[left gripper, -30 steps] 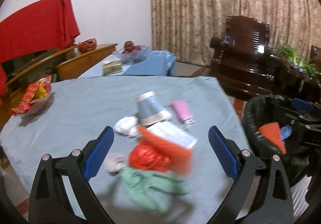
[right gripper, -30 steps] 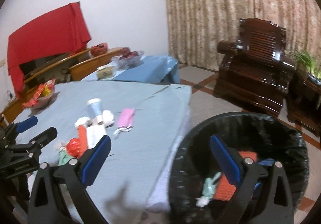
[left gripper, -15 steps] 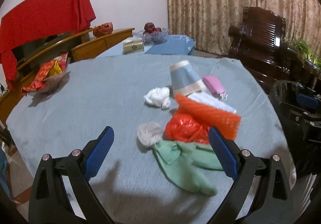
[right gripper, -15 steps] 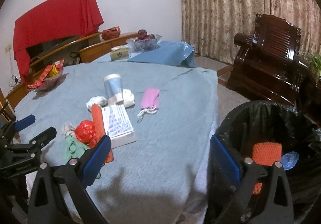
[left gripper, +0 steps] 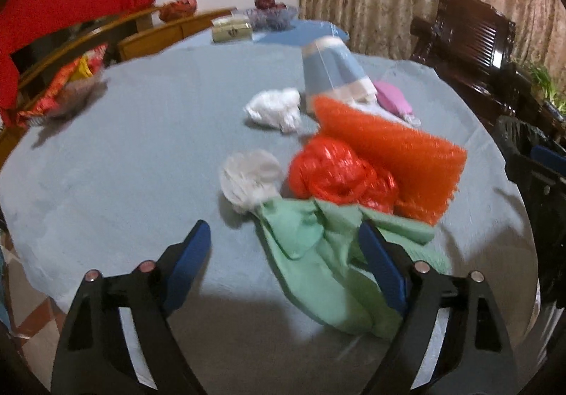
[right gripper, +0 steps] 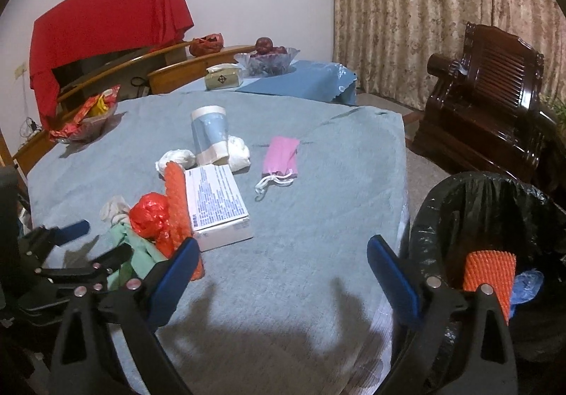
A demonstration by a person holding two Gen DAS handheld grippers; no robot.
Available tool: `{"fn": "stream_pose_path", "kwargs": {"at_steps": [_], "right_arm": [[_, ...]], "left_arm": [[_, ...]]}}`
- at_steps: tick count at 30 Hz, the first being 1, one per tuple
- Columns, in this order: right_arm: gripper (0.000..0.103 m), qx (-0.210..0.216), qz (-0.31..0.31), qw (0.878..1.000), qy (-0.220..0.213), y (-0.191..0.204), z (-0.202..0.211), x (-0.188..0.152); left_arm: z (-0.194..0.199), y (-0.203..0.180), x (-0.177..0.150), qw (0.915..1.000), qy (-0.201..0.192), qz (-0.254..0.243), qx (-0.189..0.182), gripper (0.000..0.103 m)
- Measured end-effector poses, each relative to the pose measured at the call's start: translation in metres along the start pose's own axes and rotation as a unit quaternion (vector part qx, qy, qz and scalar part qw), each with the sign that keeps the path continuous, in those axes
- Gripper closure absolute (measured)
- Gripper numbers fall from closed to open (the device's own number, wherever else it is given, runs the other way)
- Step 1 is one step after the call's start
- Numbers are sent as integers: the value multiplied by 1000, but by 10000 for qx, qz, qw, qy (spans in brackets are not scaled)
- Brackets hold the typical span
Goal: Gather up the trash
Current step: 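Return both tools to the remaining trash on the table, then grasp the green glove with the left tool while the right grasps the orange mesh strip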
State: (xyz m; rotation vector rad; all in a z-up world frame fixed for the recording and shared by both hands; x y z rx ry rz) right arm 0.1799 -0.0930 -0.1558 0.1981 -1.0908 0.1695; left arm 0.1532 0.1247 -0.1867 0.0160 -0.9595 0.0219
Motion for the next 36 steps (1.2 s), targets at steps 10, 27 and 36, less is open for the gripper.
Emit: {"fn": "stream_pose_path", "kwargs": {"at_steps": [10, 27, 36], "right_arm": [[10, 66, 52, 10000, 24, 4, -4, 2], [15, 376, 81, 9992, -90, 23, 1, 18], [46, 767, 193, 9968, 146, 52, -20, 14]], "left_arm": [[-12, -9, -9, 9979, 338, 323, -458, 59], [37, 1, 22, 9991, -351, 167, -191, 89], [39, 19, 35, 9987, -506, 29, 61, 89]]}}
Point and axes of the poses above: each gripper's, at about its wrist camera, not at the fingertips, and z roughly against the way its jaws point, y to its left, x to its top, the point moved 1 cm from there along -z, roughly the way its jaws point, and after that the axes turned 11 degrees about -y, right-handed, at the moved point
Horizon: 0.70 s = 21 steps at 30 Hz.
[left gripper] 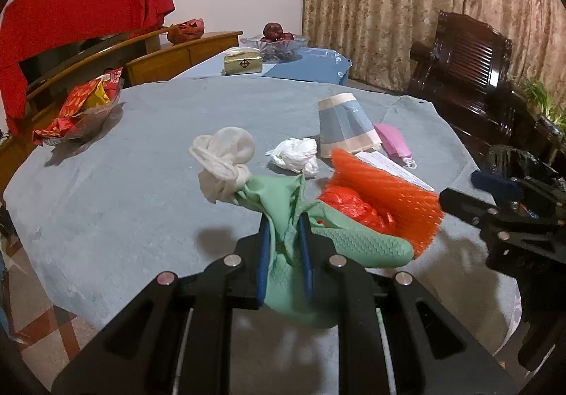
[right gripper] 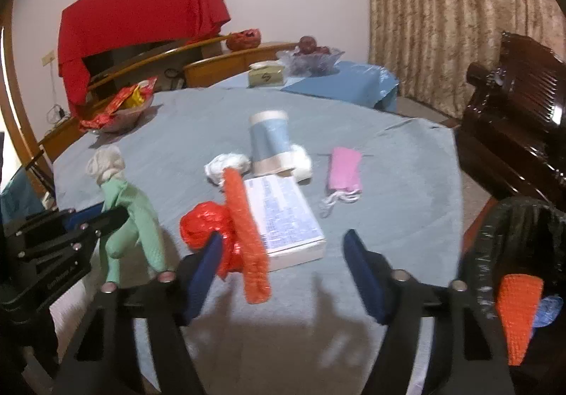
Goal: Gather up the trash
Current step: 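Grasp the green glove with the left tool while the right grasps the orange mesh strip, then lift the green glove and orange strip toward the trash bin with both tools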
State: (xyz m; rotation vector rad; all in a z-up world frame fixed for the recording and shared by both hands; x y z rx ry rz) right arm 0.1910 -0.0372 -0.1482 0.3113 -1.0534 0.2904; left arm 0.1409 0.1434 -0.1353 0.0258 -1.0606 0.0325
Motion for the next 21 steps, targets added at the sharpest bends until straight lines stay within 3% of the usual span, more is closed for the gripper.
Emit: {"fn": "stream_pose_path", "kwargs": {"at_steps": [5, 8, 11, 21], "right_arm": [[62, 121, 27, 9998, 175, 6, -14, -5], [79, 192, 38, 9994, 292, 7, -21, -8], [90, 309, 33, 9988, 390, 8, -24, -11], [92, 478, 19, 9989, -4, 9, 11, 13]], "left_arm": [[-5, 4, 3, 10000, -40, -33, 14, 89], [-6, 4, 3, 10000, -50, -26, 7, 89], [-8, 4, 4, 10000, -56, -16, -4, 89], [2, -1, 14, 9998, -200, -20, -61, 89]]}}
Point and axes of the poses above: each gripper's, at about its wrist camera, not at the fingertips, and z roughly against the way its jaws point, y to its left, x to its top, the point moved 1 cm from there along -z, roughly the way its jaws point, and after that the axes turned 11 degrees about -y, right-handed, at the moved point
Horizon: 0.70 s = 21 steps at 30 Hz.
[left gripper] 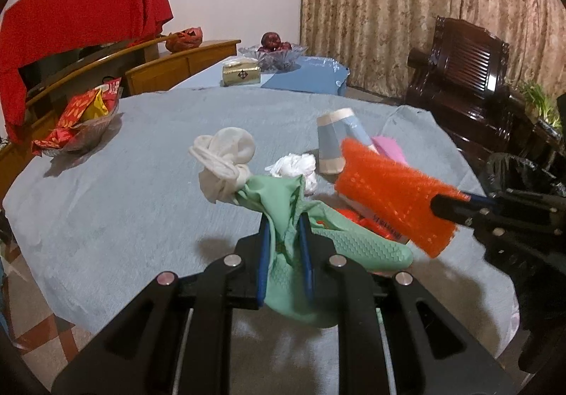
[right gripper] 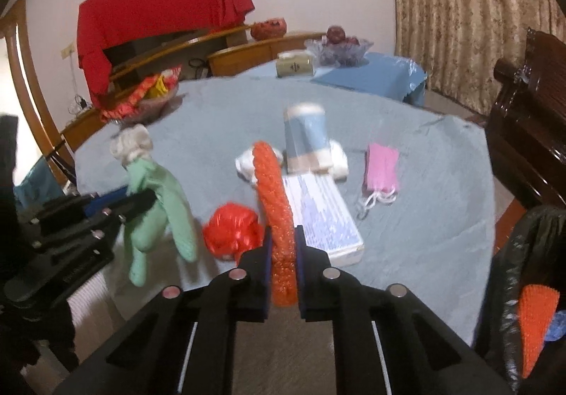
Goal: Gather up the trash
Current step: 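Lift the green glove and orange strip toward the trash bin with both tools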
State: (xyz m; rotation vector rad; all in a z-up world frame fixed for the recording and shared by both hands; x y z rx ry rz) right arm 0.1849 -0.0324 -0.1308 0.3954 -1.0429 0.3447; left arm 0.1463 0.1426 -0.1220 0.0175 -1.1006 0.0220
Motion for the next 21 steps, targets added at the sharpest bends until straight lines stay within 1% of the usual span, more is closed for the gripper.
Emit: {"fn": "stream_pose_path", "kwargs": {"at_steps": [4, 11, 18, 21], "right_arm": [[92, -47, 8, 9995, -298, -3, 23, 18], [92, -288, -47, 9973, -681, -17, 57, 40], [92, -661, -162, 9929, -979, -46, 95, 50], [92, -865, -232, 9902, -1068, -61, 110, 52]], "left_arm": [[9, -8, 12, 9999, -149, -34, -74, 89], [21, -33, 36, 9984, -438, -167, -318, 89], [29, -70, 57, 9949, -669, -279, -699, 89], [33, -94, 63, 9921, -766, -382, -918, 89]]}}
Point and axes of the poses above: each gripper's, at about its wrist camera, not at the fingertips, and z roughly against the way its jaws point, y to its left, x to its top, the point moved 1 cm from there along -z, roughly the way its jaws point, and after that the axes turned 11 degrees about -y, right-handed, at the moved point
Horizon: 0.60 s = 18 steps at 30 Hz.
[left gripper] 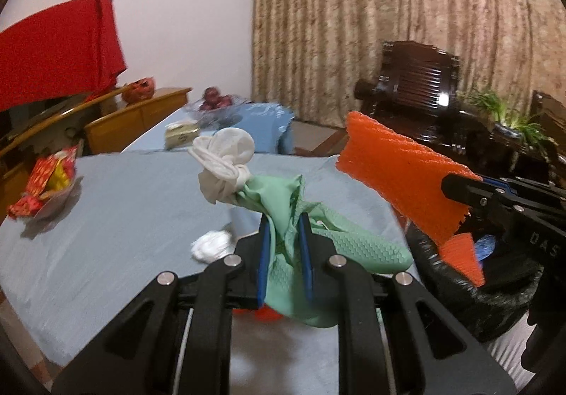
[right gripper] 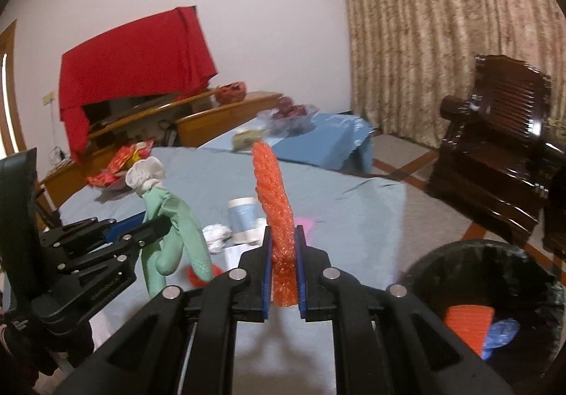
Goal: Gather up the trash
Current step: 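Lift the green glove and orange strip toward the trash bin with both tools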
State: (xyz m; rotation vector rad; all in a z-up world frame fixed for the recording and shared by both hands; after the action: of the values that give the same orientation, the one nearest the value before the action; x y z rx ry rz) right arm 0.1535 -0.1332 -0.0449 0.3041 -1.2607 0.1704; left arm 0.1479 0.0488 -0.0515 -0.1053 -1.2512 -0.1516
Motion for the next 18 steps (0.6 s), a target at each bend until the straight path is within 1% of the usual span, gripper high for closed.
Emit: {"fn": "stream_pose_path", "kwargs": {"at_steps": [6, 8, 12, 18], "right_arm": [[92, -505, -77, 9986, -148, -39, 27, 6], [92, -711, -120, 9972, -186, -55, 36, 6], [92, -1109, -214, 9934, -206, -85, 53, 5], [92, -1645, -336, 9857, -170, -128, 78, -2]], "left_arm": [[-9, -41, 10, 9990, -72, -89, -422, 89], [-12, -59, 11, 9980, -95, -142, -613, 89], [-21, -96, 10, 9948, -103, -256, -980, 89], [-39, -147, 11, 9893, -120, -366, -1406, 89]]}}
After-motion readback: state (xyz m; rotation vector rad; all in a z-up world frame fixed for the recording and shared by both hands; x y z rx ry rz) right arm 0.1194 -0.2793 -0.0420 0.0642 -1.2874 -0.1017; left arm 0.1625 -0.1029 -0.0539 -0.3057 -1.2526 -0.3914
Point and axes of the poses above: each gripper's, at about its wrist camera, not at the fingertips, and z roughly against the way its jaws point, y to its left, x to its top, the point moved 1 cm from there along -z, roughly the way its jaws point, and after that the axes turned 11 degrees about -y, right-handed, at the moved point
